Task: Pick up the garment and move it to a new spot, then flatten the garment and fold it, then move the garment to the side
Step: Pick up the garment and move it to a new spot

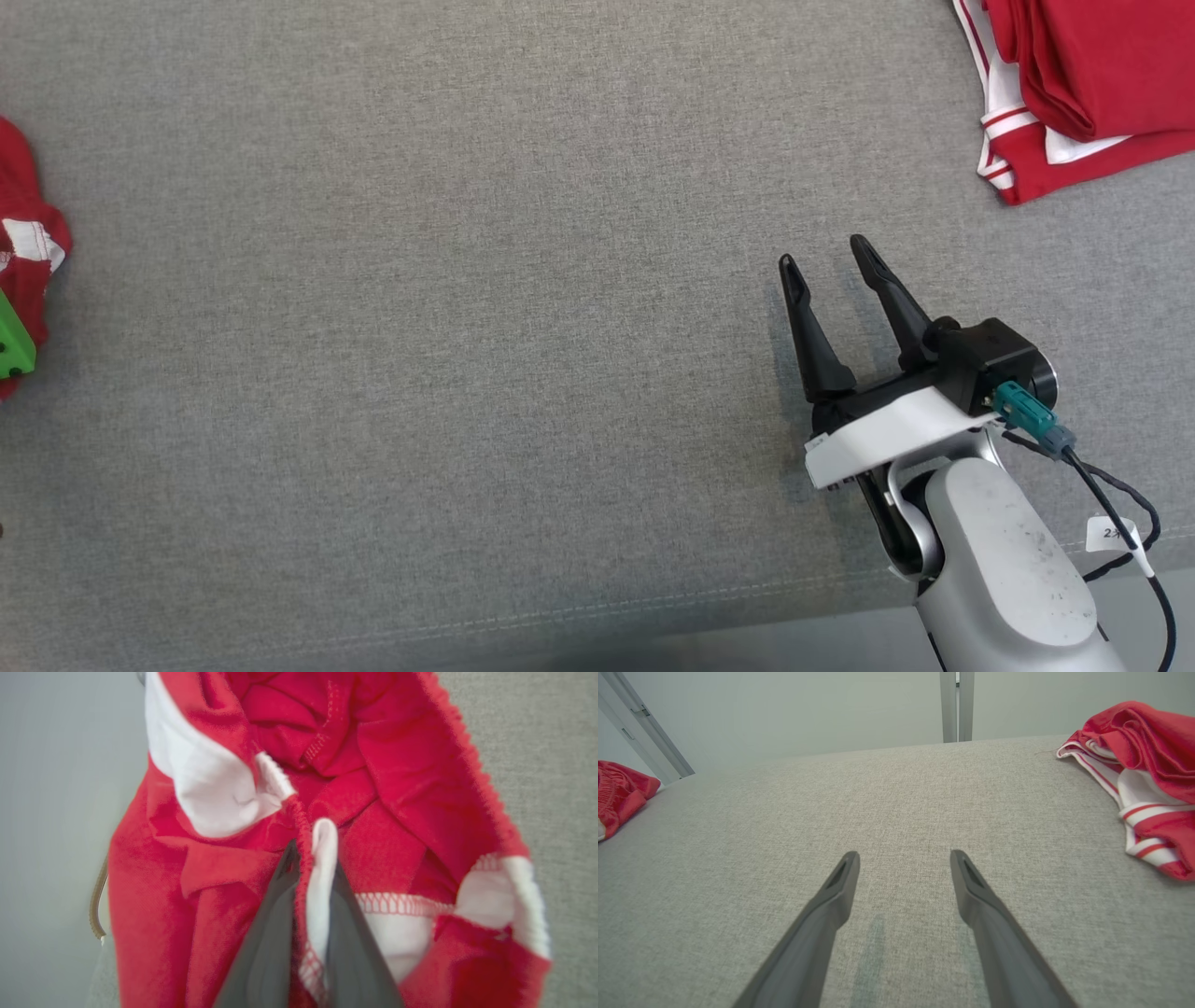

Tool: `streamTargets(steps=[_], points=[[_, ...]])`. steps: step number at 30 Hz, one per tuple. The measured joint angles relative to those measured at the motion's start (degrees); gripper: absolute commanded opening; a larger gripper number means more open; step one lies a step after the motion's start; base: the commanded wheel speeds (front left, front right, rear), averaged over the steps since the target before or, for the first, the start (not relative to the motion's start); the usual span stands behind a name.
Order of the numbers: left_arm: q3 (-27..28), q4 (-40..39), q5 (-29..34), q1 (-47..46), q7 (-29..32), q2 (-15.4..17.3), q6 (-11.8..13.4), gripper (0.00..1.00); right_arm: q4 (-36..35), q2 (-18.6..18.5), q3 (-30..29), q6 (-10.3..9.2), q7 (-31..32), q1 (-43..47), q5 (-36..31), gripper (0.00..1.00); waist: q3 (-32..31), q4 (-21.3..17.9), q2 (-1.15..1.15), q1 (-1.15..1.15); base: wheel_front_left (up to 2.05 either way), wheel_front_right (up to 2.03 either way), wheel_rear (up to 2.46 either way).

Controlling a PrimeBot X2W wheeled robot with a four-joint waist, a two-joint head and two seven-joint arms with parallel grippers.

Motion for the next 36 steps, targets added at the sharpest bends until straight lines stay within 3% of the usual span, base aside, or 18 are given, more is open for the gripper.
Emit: streamTargets(steps=[8,15,36], points=[[-1.1,-2.6,0.2,-0.4,-7.8,-0.3,-0.4,0.00,0.7,0.0,0.0,0.00,0.0,0.0,0.2,1.00,-2.2,0.5,0.00,0.00,0.00,0.00,0.00],[-3.6,-6.7,1.4,-2.0,-11.0,-1.0,-1.1,0.00,1.5,0.0,0.8,0.00,0.0,0.5,1.5,1.00,-5.7,0.9,0.00,-0.01,0.00,0.00,0.00],[-14.5,-28.8,0.9,2.7,-10.4,-5.1,-1.8,0.00,1.7,0.0,0.8,0.00,0.0,2.6,5.9,1.00,-12.3,-4.6,0.00,-0.01,0.00,0.00,0.00]])
